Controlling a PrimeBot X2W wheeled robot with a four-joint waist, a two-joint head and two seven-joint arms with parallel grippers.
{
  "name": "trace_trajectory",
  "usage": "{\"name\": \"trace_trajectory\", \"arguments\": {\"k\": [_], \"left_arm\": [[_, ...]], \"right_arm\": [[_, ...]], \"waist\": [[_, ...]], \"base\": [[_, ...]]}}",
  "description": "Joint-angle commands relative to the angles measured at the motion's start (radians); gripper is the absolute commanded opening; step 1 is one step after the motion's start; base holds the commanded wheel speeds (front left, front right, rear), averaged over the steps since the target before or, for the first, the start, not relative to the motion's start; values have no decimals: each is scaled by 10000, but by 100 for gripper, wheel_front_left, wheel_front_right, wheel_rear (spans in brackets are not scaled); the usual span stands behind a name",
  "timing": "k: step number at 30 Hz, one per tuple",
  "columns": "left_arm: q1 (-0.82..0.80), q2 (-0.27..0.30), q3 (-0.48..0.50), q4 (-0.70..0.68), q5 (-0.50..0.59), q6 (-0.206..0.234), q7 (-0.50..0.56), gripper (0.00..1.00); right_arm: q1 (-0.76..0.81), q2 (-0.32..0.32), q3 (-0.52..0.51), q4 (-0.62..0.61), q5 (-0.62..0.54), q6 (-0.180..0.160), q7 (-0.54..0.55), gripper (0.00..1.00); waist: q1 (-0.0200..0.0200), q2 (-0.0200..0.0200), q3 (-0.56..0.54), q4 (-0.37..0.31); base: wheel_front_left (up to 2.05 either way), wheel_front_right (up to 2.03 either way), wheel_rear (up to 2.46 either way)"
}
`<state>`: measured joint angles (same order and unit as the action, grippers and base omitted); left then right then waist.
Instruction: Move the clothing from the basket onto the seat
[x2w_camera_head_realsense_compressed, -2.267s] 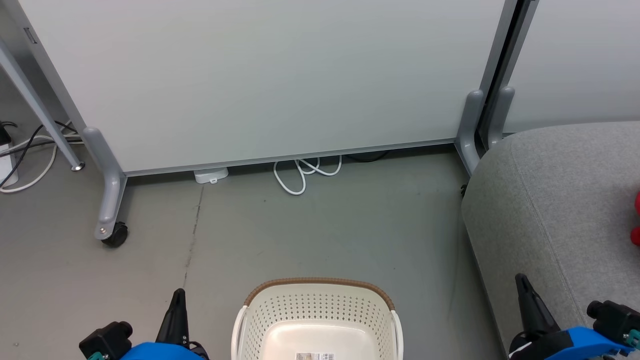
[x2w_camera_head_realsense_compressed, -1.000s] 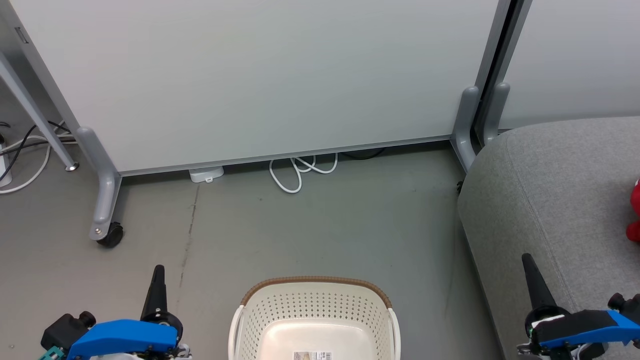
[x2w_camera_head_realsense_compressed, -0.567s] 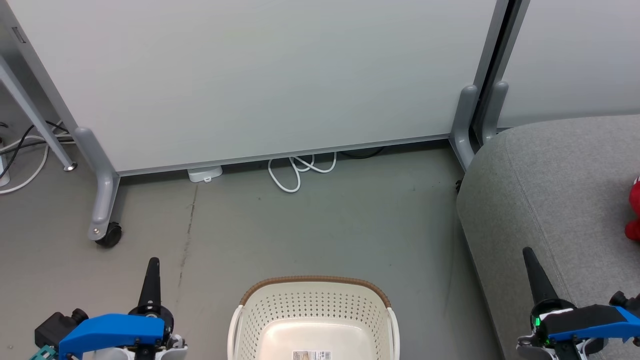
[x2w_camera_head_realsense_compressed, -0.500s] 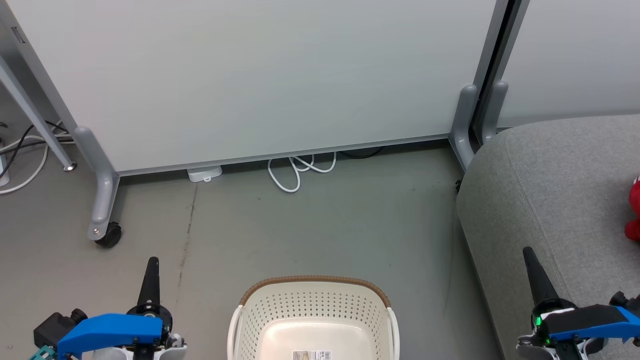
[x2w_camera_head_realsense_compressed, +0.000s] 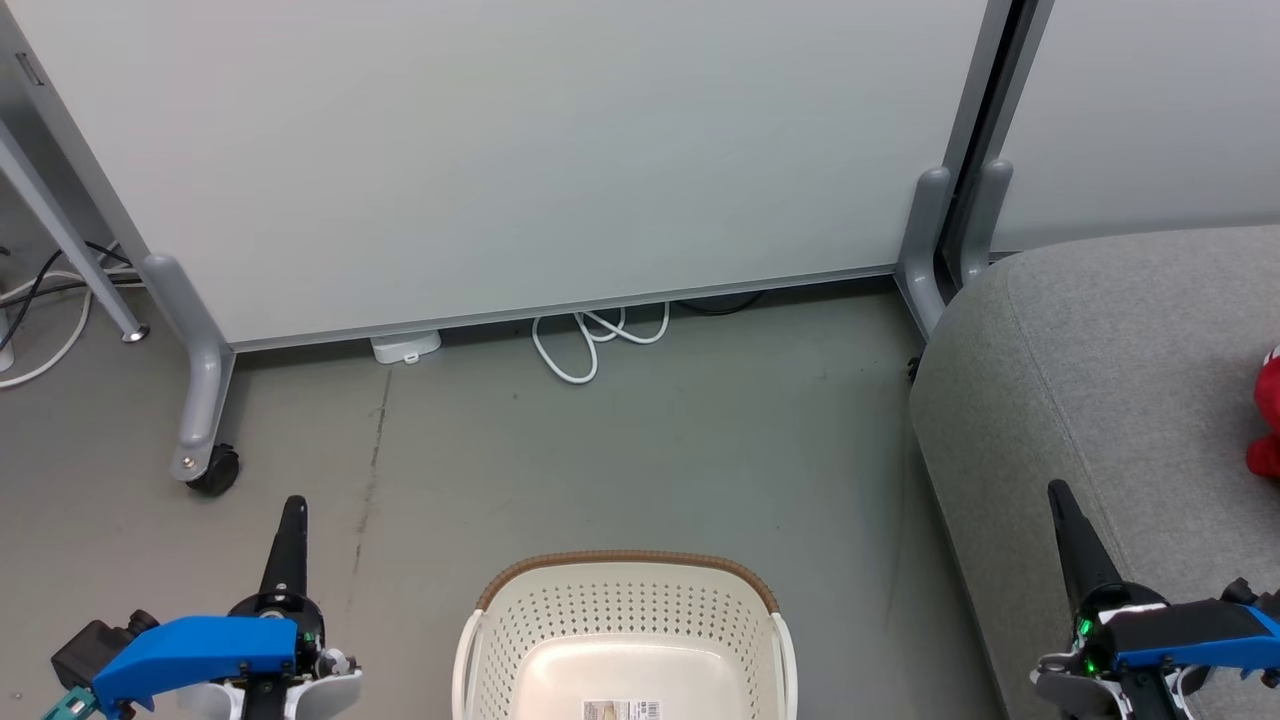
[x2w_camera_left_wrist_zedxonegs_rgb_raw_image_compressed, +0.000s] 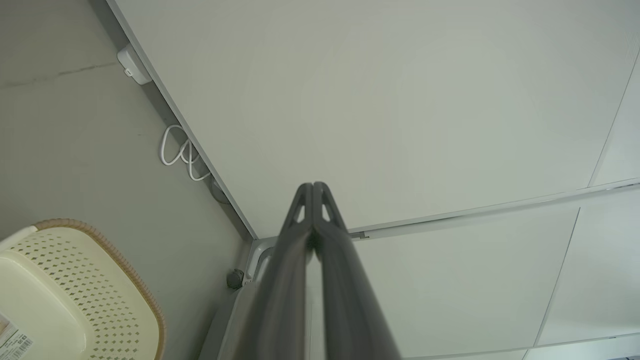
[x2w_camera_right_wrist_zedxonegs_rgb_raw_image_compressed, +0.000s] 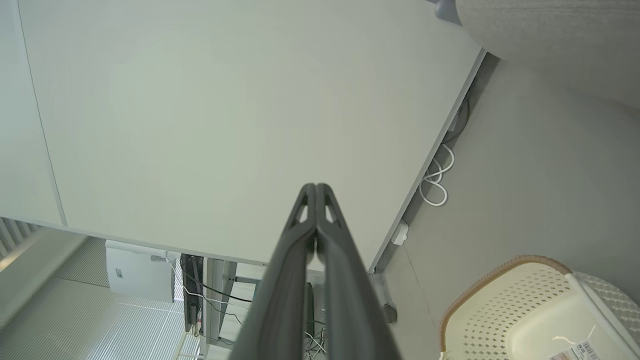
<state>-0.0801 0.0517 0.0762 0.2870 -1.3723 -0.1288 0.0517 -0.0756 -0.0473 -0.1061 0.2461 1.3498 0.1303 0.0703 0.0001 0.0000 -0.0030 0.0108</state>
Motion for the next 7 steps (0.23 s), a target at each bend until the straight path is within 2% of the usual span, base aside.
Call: {"name": "trace_trajectory", "arguments": {"k": [1,7], "left_arm": [[-170,-6,45,-116,-191,-26,74,0],[-208,-8,131,-186,-661,-28,191,0]], "right_arm": [[-147,-46,-29,-56,224,6,87,0],[-217,-46,-42,-49,732,7,166,0]], "waist": [[-1,0,2,-4],[-1,0,13,-24]], "base": [[0,0,0],[0,0,0]]}}
